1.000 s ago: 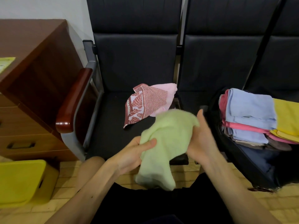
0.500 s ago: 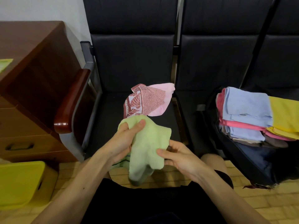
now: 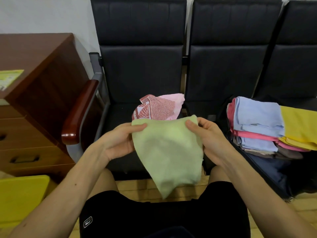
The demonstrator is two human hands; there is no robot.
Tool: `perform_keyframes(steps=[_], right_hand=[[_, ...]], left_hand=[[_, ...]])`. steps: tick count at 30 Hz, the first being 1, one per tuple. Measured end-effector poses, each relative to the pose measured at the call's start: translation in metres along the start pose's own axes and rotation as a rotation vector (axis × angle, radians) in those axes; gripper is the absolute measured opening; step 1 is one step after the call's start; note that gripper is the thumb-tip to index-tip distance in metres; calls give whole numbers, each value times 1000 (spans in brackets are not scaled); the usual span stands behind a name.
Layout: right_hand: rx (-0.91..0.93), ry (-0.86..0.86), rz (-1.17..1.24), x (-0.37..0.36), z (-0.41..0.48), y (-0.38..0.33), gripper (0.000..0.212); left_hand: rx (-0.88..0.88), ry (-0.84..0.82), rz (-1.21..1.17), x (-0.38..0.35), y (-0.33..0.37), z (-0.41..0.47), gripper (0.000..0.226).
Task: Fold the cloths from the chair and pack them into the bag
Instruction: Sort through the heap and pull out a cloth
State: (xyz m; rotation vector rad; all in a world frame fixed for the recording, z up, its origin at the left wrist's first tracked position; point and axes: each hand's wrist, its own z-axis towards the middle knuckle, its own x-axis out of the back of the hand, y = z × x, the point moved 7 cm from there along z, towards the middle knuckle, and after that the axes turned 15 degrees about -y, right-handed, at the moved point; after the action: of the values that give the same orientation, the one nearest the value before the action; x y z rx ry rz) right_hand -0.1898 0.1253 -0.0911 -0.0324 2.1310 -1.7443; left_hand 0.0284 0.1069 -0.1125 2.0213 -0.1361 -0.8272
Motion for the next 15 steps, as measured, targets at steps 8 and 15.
perform_keyframes(steps=[8,15], right_hand=[[105,157,-206,9,-9,-18,31],[208,17,-679,-2,4,-63,30]], left_hand=[[-143,262,52,-5,15,3,18],[-232,224,327,-13,77,-3,41]])
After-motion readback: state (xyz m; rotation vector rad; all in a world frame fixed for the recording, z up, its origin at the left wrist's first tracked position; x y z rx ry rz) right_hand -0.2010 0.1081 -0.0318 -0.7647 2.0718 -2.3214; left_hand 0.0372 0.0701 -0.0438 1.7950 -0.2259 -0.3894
